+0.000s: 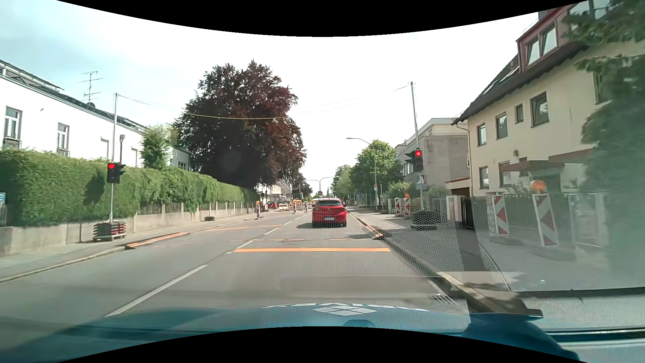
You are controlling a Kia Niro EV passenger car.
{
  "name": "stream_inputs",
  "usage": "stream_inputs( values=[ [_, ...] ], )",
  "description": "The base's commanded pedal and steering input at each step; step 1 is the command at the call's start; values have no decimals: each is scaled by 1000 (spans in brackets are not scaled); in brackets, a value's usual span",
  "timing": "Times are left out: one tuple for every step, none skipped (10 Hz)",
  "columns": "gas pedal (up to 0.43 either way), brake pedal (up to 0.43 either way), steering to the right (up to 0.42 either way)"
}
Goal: Follow the waypoints while adhering to traffic rules and regulations
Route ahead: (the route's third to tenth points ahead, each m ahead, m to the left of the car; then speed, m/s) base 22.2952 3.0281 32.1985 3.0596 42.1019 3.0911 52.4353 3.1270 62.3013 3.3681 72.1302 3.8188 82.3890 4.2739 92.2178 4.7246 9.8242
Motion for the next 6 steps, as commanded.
stream_inputs(
  values=[
    [220, 0, 1],
    [0, 0, 1],
    [0, 0, 1],
    [0, 0, 1],
    [0, 0, 1],
    [0, 0, 1]
  ],
)
